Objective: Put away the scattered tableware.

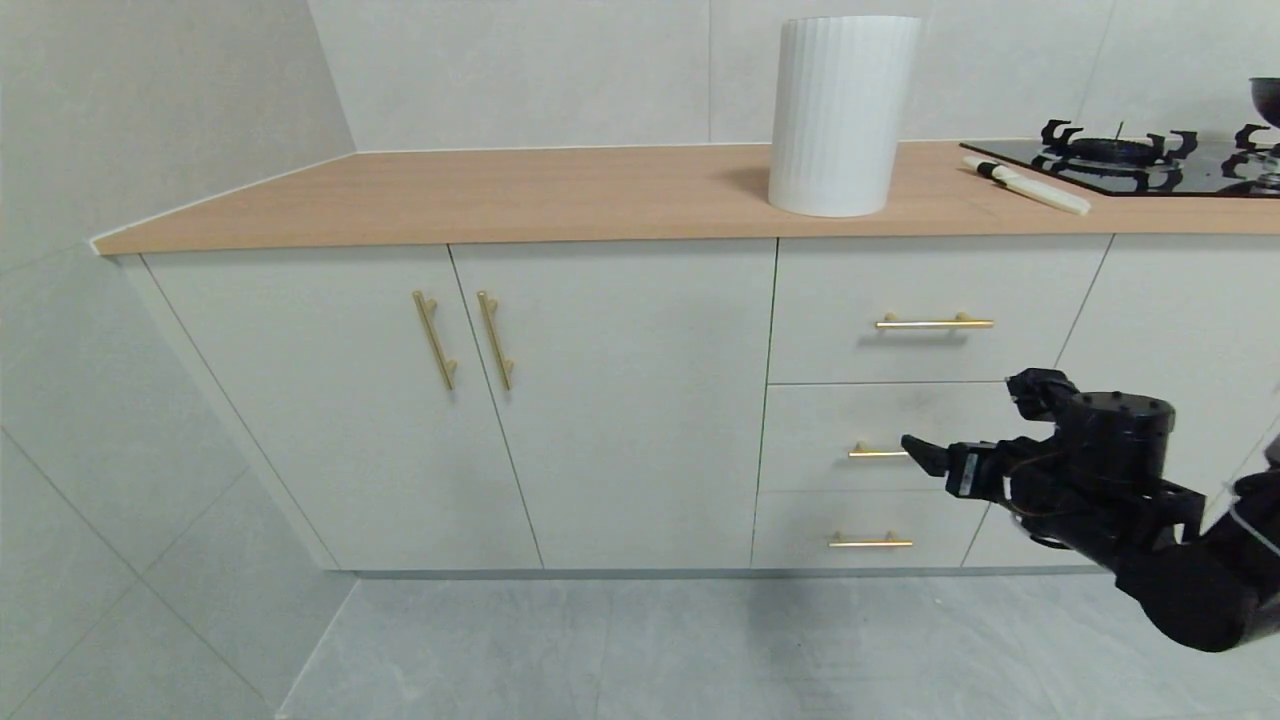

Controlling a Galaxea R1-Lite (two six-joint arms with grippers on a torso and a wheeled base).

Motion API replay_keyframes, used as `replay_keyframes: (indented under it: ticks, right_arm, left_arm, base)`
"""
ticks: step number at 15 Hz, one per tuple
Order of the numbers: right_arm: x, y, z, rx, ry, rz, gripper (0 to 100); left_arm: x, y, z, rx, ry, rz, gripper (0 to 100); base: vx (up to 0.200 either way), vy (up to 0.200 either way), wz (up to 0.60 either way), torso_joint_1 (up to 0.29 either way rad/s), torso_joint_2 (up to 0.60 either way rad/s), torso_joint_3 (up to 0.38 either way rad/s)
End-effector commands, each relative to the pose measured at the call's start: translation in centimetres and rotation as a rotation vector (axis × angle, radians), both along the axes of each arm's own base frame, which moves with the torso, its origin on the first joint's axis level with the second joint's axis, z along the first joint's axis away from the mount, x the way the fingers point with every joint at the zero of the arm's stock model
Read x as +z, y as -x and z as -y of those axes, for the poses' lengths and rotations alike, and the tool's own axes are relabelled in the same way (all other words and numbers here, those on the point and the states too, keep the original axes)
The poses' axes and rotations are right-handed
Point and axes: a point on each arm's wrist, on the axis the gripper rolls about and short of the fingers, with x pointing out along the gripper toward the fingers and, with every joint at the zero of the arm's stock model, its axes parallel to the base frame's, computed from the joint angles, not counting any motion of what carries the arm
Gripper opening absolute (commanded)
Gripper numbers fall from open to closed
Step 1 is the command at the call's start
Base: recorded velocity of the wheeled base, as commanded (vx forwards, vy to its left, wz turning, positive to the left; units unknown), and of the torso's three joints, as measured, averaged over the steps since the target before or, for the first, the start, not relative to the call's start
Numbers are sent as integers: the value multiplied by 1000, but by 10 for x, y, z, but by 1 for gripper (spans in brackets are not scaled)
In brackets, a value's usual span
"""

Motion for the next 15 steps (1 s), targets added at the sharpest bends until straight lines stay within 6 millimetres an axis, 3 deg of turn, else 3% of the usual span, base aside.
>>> replay_keyframes:
  ticks: [1, 4, 5, 8, 11, 12, 13, 15]
  right_arm:
    - [40, 67, 10, -46, 51, 92, 100]
    - [66, 133, 24, -63, 93, 215, 100]
    - [69, 144, 26, -70, 105, 235, 100]
    - [81, 210, 42, -177, 132, 333, 100]
    - [81, 274, 56, -206, 177, 347, 100]
    - [82, 285, 58, -208, 178, 345, 100]
    - [83, 314, 64, -226, 188, 321, 100]
    - [79, 341, 66, -313, 205, 301, 100]
  left_arm:
    - [0, 0, 0, 0, 0, 0, 100]
    - [0, 0, 0, 0, 0, 0, 100]
    - [0, 0, 0, 0, 0, 0, 100]
    - [0, 0, 0, 0, 0, 0, 100]
    - [0, 0, 0, 0, 0, 0, 100]
    - [0, 0, 0, 0, 0, 0, 100]
    - [0, 0, 0, 0, 0, -1, 100]
    - [0, 0, 0, 0, 0, 0, 100]
  base:
    - [0, 0, 0, 0, 0, 0]
    - [0, 0, 0, 0, 0, 0]
    - [0, 0, 0, 0, 0, 0]
    - [0, 0, 0, 0, 0, 0]
    - [0, 0, 0, 0, 0, 0]
    - [0, 0, 0, 0, 0, 0]
    - [0, 0, 0, 0, 0, 0]
    - [0, 0, 0, 0, 0, 0]
